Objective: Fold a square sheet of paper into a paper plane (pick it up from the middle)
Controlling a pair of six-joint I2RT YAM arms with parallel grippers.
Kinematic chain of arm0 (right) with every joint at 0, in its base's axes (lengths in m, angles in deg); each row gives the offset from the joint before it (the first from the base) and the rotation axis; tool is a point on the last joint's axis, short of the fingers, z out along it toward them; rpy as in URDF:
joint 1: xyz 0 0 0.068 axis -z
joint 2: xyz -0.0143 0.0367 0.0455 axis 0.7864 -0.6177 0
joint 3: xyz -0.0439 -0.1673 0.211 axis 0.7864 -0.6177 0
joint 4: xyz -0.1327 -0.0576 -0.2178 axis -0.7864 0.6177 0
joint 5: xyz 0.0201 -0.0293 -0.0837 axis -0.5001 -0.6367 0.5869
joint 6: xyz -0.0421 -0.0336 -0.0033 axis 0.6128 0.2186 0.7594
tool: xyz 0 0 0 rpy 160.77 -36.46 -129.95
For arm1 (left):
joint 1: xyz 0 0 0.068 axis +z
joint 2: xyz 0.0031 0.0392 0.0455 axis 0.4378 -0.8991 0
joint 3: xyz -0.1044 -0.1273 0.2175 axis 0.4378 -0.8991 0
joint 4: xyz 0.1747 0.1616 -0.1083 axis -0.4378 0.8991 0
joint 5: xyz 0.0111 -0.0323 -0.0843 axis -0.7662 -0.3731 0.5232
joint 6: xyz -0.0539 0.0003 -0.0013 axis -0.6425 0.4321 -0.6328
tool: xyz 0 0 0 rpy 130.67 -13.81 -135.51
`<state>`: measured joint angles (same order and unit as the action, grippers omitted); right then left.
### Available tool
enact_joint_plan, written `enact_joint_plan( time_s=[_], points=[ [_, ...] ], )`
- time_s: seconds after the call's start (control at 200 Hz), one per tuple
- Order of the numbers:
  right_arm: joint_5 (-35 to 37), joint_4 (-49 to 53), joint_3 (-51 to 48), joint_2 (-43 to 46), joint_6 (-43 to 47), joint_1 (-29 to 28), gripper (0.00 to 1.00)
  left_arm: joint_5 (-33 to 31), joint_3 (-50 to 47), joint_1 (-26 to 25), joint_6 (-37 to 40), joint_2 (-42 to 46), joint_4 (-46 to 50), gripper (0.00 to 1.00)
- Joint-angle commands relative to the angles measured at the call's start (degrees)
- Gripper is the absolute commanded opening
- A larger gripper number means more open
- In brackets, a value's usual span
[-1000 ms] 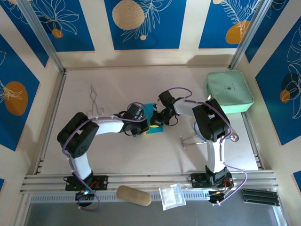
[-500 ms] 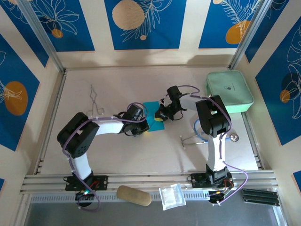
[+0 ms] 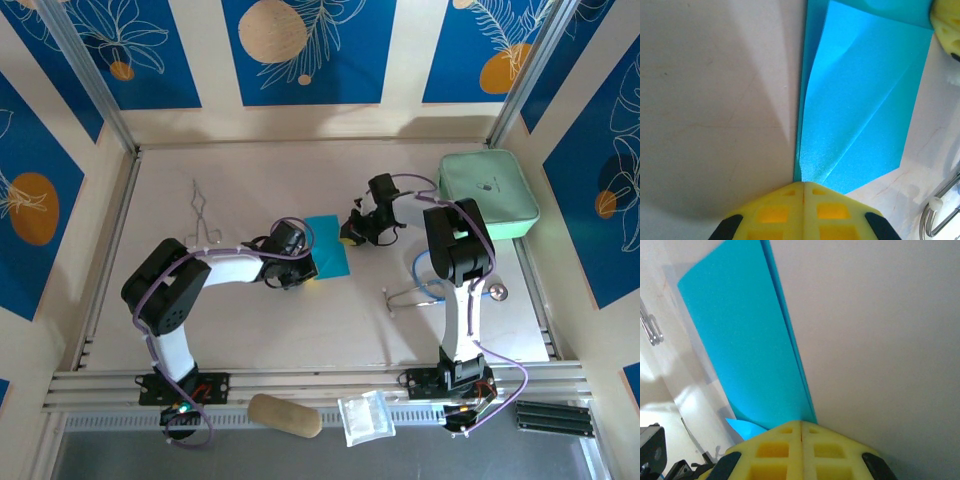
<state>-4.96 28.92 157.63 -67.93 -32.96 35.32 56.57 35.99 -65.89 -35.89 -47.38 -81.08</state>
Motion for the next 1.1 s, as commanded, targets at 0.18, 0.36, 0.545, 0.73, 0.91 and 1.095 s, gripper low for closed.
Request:
enact_joint_plan(
  time_s=[0.18,0.36,0.545,0.73,0.91,1.095],
  points=[
    [5.31,-6.65,-5.29,9.97,1.79,-0.33,0.01,0.33,1.76,-0.11,5.23,0.76,11.35,0.00],
    [8.51,-6.04,-10.11,13.32,4.66,-6.51,0.00,1.28,2.64,0.05,8.06,3.80,10.08,0.00],
    [8.28,-6.31,-12.58,12.68,5.13,-10.84,0.00,0.97,2.53,0.15,7.33,6.64,6.80,0.00],
    [5.61,-6.76,-12.28,9.94,5.33,-12.29,0.00,1.22,1.56,0.12,4.68,5.42,1.95,0.00],
    [5.13,-7.16,-11.63,8.68,5.45,-12.14,0.00,1.22,1.80,0.17,2.35,2.36,-0.71,0.00],
    [4.38,-7.23,-11.59,7.68,6.26,-12.15,0.00,0.02,2.95,0.13,1.66,-0.33,0.23,0.00]
  ],
)
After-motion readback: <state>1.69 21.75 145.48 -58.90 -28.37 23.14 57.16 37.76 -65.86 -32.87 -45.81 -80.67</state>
